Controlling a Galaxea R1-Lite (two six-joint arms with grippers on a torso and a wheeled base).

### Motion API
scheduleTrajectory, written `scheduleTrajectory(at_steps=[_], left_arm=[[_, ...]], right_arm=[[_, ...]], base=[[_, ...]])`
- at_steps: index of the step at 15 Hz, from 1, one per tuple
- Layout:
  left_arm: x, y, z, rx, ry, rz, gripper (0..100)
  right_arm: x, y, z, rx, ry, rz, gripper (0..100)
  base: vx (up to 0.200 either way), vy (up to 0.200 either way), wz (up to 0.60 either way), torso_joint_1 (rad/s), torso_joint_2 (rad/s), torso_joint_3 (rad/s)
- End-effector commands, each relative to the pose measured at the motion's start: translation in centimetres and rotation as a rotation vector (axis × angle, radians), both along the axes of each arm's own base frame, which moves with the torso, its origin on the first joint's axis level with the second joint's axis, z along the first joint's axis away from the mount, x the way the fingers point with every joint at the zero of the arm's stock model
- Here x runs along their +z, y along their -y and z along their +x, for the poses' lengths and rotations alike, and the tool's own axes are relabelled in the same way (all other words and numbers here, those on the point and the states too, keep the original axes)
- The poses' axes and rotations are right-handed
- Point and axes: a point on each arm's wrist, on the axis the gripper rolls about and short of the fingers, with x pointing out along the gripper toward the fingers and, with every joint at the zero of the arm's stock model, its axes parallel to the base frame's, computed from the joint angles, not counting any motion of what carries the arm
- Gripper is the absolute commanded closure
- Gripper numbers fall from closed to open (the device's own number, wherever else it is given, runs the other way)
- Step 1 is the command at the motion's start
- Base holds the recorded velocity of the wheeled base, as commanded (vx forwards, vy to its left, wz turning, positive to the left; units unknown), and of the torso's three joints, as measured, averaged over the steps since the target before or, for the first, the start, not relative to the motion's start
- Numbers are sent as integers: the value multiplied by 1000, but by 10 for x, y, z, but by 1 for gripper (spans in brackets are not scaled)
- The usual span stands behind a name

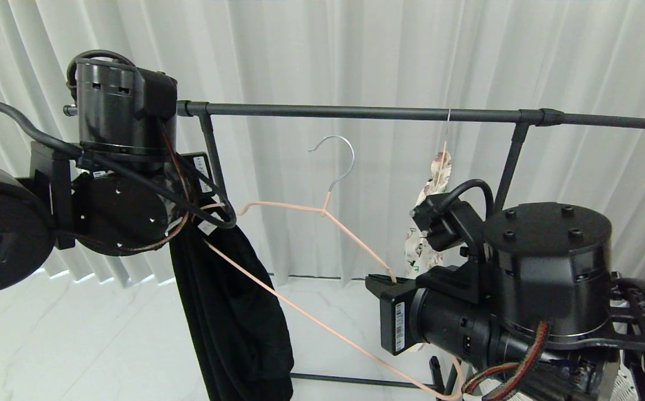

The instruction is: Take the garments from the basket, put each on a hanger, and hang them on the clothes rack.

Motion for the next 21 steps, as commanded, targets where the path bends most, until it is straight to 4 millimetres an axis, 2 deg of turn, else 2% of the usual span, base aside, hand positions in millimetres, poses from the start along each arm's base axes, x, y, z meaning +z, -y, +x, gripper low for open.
scheduleTrajectory(at_steps=[1,5,11,17,21], left_arm=[[-1,1,0,-1,-4,3,100],[-8,7,5,-8,-23,12,100],[-3,7,8,-5,-7,2,100],[-12,45,-2,-123,-23,-10,100],[-13,59,-9,-169,-17,-40,100]], right_arm=[[-2,-3,1,-1,0,0,100],[-2,-12,6,-18,34,45,100],[-9,-10,10,-114,50,10,100],[-4,-28,18,-114,63,34,100],[-3,-36,20,-108,67,44,100]], base=[[0,0,0,0,0,0],[0,0,0,0,0,0],[0,0,0,0,0,0],[0,0,0,0,0,0],[0,0,0,0,0,0]])
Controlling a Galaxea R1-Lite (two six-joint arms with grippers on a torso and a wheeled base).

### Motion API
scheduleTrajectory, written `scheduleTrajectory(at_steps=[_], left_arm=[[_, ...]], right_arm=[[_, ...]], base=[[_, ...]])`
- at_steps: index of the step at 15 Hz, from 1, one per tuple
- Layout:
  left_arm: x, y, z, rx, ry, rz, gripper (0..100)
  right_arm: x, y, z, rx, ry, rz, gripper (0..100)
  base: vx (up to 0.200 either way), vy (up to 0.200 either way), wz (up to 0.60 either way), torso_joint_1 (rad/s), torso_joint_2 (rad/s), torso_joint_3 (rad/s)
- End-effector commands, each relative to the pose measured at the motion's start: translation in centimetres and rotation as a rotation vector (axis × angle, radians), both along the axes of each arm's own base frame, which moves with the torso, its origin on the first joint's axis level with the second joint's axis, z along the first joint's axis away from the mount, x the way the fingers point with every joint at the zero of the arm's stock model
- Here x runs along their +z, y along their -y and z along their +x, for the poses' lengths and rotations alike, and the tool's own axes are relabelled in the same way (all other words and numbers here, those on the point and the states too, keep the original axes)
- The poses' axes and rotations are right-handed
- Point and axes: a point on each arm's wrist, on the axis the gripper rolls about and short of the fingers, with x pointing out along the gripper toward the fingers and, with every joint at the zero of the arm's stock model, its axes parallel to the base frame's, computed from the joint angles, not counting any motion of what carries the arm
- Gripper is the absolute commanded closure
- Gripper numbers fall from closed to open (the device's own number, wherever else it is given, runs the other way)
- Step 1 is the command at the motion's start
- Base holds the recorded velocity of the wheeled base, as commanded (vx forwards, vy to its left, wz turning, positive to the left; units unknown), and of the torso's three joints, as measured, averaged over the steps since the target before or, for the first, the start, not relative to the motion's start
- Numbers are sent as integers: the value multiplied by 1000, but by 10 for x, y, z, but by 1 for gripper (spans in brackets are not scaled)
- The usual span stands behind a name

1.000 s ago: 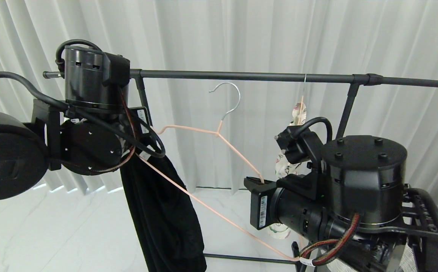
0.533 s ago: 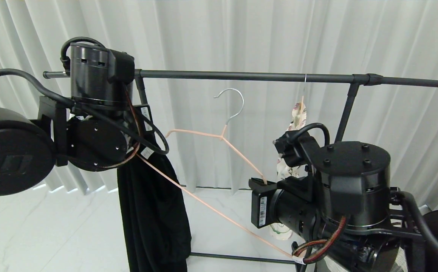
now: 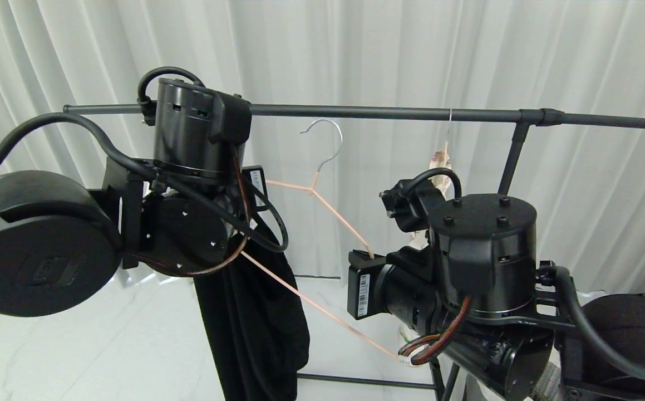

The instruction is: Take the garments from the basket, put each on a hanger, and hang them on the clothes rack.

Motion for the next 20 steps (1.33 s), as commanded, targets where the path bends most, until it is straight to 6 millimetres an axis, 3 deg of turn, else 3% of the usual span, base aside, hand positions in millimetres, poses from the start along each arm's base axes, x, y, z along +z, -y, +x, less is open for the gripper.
scheduleTrajectory(at_steps=[1,7,10,13,16,20], left_arm=[[-1,9,-5,-31,0,-6,100],[13,27,-22,-166,22,-81,100],[22,17,-29,-235,5,-108,100],[43,-23,-29,-298,-6,-119,100],[49,-56,-13,-257,-4,20,100],[43,-56,-7,-260,-29,35,100]], right_arm=[[-3,-5,2,4,-2,-3,100],[-2,-15,1,28,23,59,100],[1,-8,2,77,18,82,100],[-1,32,-2,114,9,94,100],[-10,73,-14,201,52,114,100],[-3,84,-21,265,78,155,100]], base=[[0,0,0,0,0,0],[0,0,0,0,0,0],[0,0,0,0,0,0],[0,0,0,0,0,0],[0,0,0,0,0,0],[0,0,0,0,0,0]])
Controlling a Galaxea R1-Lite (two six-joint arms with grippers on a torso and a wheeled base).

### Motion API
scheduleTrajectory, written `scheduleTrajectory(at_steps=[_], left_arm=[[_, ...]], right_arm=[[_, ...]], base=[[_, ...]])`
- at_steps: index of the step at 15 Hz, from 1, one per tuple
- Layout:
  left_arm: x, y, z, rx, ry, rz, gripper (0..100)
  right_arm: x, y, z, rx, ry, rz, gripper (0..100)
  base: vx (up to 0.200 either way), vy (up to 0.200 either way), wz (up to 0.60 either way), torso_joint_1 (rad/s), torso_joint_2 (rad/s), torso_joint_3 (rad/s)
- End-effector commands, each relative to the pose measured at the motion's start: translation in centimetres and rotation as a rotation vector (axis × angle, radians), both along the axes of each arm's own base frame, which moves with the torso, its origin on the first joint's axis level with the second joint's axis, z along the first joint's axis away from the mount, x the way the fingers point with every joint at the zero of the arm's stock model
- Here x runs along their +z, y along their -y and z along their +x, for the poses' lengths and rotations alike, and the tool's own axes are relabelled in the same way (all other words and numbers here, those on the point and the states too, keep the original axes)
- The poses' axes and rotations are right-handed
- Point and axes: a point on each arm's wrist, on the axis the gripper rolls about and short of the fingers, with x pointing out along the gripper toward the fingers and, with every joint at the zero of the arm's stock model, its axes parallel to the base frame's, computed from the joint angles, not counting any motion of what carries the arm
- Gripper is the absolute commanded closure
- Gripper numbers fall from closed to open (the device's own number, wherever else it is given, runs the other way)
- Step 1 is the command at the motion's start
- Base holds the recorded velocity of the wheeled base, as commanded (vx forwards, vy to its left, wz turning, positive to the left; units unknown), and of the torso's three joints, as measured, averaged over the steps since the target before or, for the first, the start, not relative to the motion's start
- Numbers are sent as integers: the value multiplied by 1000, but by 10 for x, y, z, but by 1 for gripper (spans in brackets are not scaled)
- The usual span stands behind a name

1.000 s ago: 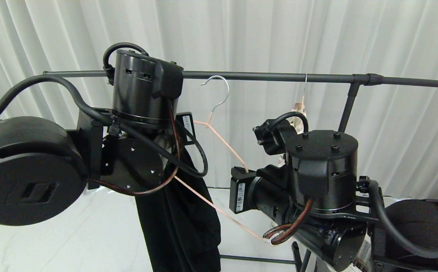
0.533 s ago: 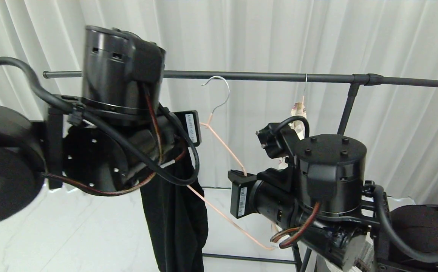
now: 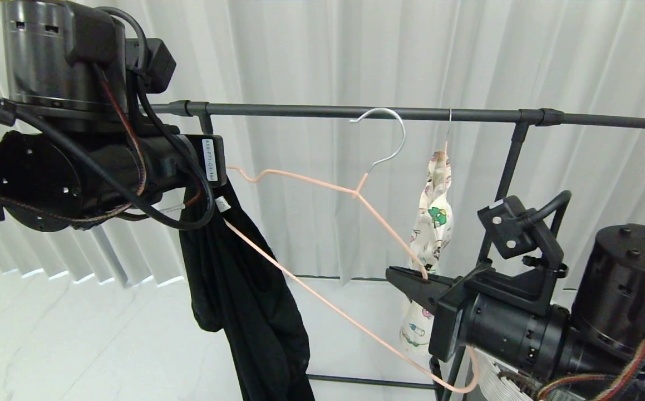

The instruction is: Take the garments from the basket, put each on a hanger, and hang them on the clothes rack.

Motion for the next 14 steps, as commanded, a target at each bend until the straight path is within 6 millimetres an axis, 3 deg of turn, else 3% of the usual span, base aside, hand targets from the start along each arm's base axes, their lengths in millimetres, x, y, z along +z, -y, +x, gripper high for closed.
scheduleTrajectory(at_steps=[1,6,14], left_arm=[[-2,1,3,3,-5,3,100],[6,5,-9,-106,8,-18,100],[7,5,-16,-199,-3,39,100]], right_arm=[[8,8,-5,21,18,28,100],[-3,1,-2,138,-16,1,100],[-18,-7,28,108,-31,-60,100]], base=[[0,0,0,0,0,0],[0,0,0,0,0,0],[0,0,0,0,0,0]])
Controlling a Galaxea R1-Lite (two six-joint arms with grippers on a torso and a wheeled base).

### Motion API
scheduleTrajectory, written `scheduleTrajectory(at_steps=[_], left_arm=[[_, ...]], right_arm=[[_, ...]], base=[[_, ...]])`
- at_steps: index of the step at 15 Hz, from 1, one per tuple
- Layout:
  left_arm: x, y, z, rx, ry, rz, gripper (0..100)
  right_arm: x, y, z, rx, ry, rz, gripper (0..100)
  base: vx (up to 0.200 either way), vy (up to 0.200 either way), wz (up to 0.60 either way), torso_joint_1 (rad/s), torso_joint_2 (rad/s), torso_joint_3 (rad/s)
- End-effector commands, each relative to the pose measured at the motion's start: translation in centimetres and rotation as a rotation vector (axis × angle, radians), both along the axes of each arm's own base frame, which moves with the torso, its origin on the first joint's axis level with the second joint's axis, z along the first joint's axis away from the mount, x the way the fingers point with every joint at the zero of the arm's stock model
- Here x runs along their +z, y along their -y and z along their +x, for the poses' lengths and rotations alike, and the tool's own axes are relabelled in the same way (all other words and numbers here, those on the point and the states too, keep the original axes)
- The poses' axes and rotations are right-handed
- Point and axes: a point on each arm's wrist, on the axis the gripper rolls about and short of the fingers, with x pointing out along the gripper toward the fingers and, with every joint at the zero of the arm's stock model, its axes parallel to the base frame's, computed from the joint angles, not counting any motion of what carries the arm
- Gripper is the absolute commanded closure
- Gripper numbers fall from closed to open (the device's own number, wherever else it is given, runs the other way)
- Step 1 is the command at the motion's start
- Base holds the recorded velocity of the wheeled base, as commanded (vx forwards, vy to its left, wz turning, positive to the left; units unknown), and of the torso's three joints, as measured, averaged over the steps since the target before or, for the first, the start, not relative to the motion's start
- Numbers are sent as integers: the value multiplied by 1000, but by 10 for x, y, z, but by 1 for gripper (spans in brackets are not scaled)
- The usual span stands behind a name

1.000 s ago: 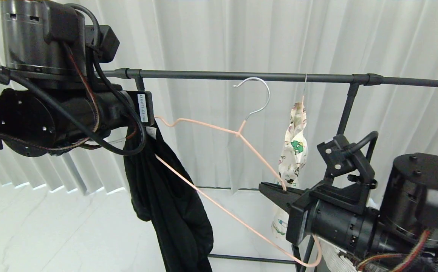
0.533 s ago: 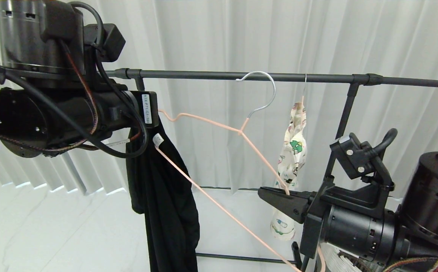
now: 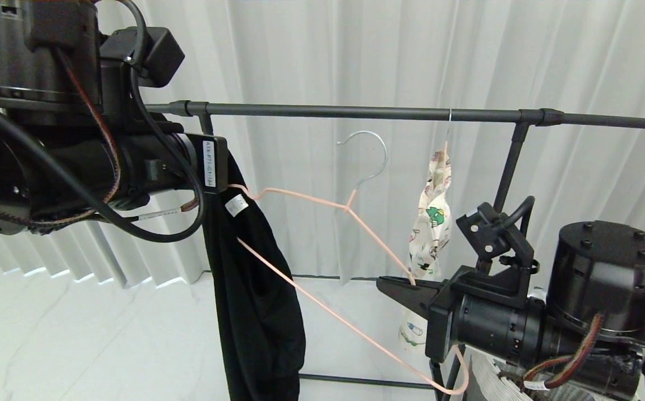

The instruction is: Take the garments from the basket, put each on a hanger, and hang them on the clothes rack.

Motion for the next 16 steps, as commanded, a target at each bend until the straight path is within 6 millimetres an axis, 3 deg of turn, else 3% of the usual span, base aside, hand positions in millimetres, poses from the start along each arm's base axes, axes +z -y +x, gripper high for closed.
scheduleTrajectory(at_steps=[1,7,16], left_arm=[[-2,7,-2,-28,-8,1,100],[-8,29,-8,-138,-32,-1,100],[5,55,-34,-314,-41,-128,100]], right_arm=[[-2,-11,10,-5,-2,-3,100],[7,-30,17,21,9,-29,100],[5,-51,28,30,19,-24,100]], base=[[0,0,0,0,0,0],[0,0,0,0,0,0],[0,0,0,0,0,0]])
